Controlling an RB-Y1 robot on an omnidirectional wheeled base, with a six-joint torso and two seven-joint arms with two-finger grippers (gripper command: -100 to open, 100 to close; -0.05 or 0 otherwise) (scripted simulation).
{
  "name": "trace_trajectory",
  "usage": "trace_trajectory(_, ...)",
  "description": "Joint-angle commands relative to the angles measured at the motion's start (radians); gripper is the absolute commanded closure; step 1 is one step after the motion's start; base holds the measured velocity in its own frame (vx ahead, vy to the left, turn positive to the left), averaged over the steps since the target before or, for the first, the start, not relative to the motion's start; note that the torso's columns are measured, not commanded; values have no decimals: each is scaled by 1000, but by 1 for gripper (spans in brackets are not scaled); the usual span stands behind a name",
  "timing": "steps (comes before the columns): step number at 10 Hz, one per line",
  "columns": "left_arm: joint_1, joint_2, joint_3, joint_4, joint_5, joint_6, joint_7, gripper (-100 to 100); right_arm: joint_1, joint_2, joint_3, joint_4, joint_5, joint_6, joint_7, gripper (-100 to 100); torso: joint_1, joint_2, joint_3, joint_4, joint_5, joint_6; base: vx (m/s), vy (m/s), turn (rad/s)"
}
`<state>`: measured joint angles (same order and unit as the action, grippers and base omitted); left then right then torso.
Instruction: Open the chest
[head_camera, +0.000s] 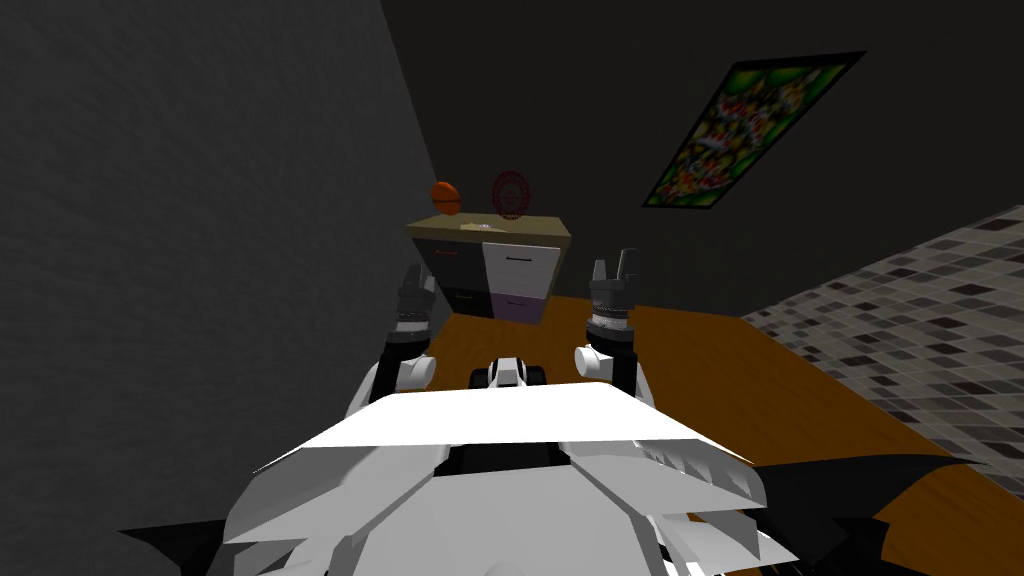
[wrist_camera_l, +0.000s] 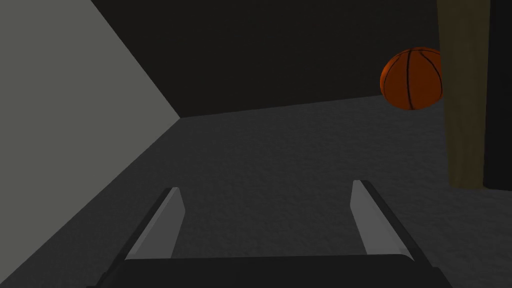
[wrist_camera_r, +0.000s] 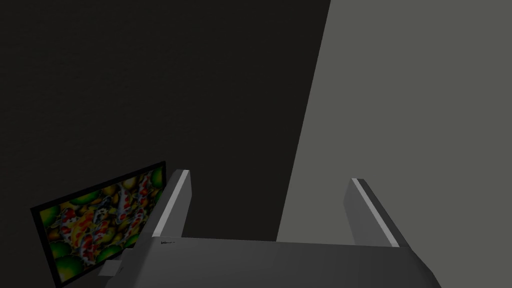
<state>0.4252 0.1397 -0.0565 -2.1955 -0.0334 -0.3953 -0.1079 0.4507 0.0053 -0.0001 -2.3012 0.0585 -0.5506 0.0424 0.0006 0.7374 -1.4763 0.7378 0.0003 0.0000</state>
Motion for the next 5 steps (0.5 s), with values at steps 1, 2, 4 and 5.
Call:
trace_trajectory(1, -17, -4, -4, 50, -5, 3, -1, -100, 0, 0, 0, 0, 0, 0, 0, 0, -1, 0, 0, 0, 0, 0, 107, -68, -33)
trace_trajectory(2, -25, -7, -5, 69, -7, 5, -2, -100, 0, 0, 0, 0, 0, 0, 0, 0, -1, 0, 0, 0, -1, 0, 100, -61, -35)
trace_trajectory(4, -55, -24, -9, 140, -13, 13, -3, -100, 0, 0, 0, 0, 0, 0, 0, 0, -2, -1, -1, 0, -1, 0, 166, -109, -61)
trace_trajectory(5, -63, -28, -10, 157, -15, 15, -4, -100, 0, 0, 0, 0, 0, 0, 0, 0, -3, -3, -2, -1, -1, 0, 167, -104, -40)
